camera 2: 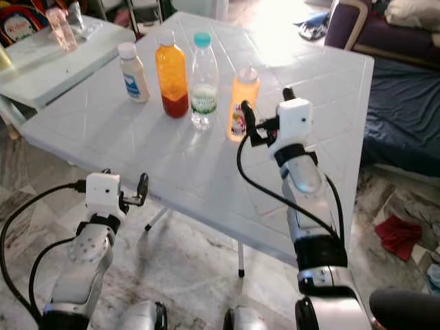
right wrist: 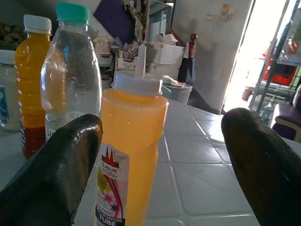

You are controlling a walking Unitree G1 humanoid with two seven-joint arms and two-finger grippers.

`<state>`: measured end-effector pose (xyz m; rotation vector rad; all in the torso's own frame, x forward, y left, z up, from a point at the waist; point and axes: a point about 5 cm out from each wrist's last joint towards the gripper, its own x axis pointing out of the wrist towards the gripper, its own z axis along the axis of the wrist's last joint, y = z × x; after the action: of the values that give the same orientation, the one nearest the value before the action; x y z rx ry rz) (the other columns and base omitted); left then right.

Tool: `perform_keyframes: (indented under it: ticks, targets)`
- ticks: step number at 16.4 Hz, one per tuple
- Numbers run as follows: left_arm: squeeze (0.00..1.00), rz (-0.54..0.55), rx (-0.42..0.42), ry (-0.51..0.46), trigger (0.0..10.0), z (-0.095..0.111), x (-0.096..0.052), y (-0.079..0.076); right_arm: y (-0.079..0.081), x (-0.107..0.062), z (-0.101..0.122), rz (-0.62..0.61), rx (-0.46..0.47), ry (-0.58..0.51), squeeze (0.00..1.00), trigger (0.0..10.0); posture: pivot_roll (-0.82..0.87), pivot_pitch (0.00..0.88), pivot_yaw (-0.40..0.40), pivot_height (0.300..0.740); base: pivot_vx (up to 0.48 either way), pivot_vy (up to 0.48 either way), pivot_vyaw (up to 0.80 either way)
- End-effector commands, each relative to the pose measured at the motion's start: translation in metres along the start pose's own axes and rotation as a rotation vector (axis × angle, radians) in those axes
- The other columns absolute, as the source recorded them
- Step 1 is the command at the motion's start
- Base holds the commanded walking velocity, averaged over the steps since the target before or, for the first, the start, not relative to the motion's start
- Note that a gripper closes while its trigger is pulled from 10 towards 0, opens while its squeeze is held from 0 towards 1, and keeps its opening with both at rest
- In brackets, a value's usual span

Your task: Restocking fridge

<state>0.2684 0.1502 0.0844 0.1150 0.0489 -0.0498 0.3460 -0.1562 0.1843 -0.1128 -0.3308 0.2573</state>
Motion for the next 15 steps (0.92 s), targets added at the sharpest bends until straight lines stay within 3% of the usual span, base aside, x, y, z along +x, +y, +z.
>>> perform_keyframes:
  ticks: [1, 15]
  targets:
    - [0.0, 0.008, 0.014, 0.005, 10.0, 0.001, -0.003, 0.003, 0.0, 0.006, 0.005, 0.015, -0.006, -0.022, 0.0, 10.0, 0.1, 0.147, -0.004, 0.74, 0.0, 0.0, 0.0]
    - [0.0, 0.016, 0.037, 0.04, 10.0, 0.001, -0.014, 0.009, 0.012, 0.049, 0.01, 0.081, -0.001, 0.024, 0.0, 10.0, 0.15, 0.191, 0.0, 0.74, 0.0, 0.0, 0.0]
